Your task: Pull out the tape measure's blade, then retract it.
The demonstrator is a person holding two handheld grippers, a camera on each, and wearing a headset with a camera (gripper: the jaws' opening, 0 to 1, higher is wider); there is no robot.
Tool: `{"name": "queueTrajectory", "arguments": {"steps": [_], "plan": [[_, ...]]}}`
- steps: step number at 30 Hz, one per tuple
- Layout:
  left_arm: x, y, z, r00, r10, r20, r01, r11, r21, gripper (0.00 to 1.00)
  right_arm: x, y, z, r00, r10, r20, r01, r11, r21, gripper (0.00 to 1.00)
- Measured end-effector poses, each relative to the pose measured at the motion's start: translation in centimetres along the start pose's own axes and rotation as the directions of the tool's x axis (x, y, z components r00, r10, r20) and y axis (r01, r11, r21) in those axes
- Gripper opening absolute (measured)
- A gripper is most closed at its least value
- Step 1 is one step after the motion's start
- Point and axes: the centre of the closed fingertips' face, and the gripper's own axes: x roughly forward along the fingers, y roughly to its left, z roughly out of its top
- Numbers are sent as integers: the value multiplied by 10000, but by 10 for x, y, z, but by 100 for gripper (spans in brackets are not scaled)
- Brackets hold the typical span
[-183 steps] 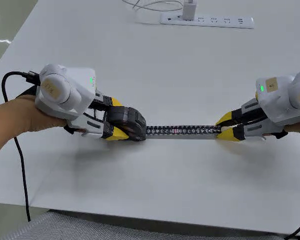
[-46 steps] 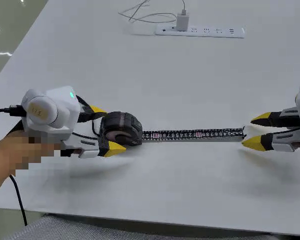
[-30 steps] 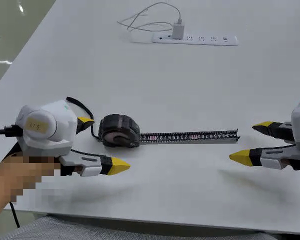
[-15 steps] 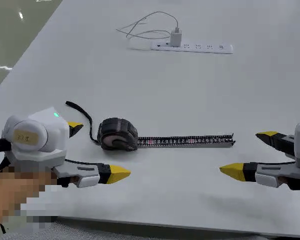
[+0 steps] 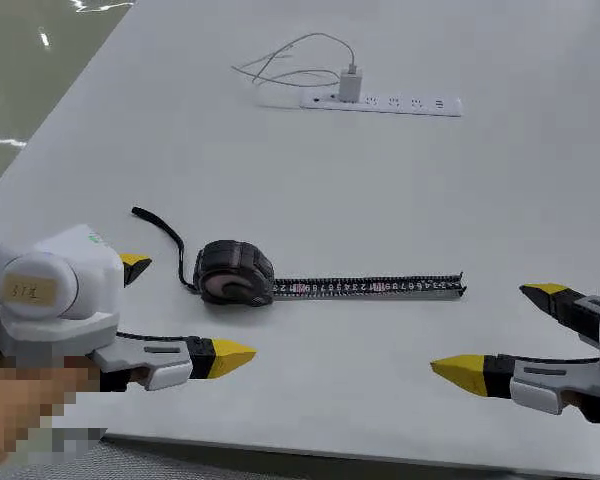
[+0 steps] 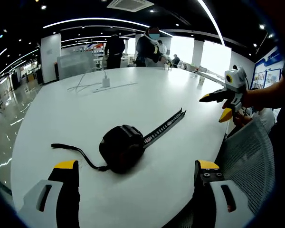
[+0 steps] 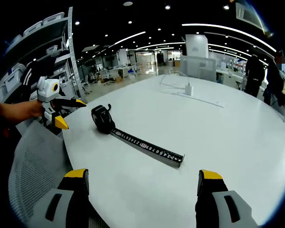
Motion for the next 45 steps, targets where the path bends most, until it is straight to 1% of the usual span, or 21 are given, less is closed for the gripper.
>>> {"name": "queueTrajectory", "arguments": {"steps": [3, 9, 11, 15, 26, 38, 45], "plan": [[-3, 0, 0, 9999, 105, 26, -105, 9999, -111, 99, -5, 3, 2, 9999, -73, 74, 74, 9999, -74, 94], [-7, 0, 1, 9996, 274, 74, -272, 9994, -199, 99, -7, 7, 3, 9998, -189, -12, 189, 9998, -58, 96], [-9, 0, 1, 9992, 381, 93, -378, 9990, -242, 99, -9, 8, 5, 9995, -299, 82, 299, 9995, -95, 97], [-12, 0, 2, 9991, 411, 135, -406, 9985, -358, 99, -10, 6, 7, 9987, -450, 221, 451, 9990, -12, 99], [-15, -3, 1, 9985, 516, 187, -505, 9973, -536, 99, -15, 9, 12, 9980, -458, 430, 454, 9989, 111, 99], [-16, -5, 4, 9982, 539, 257, -520, 9963, -691, 99, -16, 9, 9, 9983, -458, 359, 454, 9989, 123, 99], [-15, -7, 4, 9983, 545, 208, -533, 9971, -545, 98, -15, 9, 9, 9984, -433, 372, 429, 9990, 133, 99]]}}
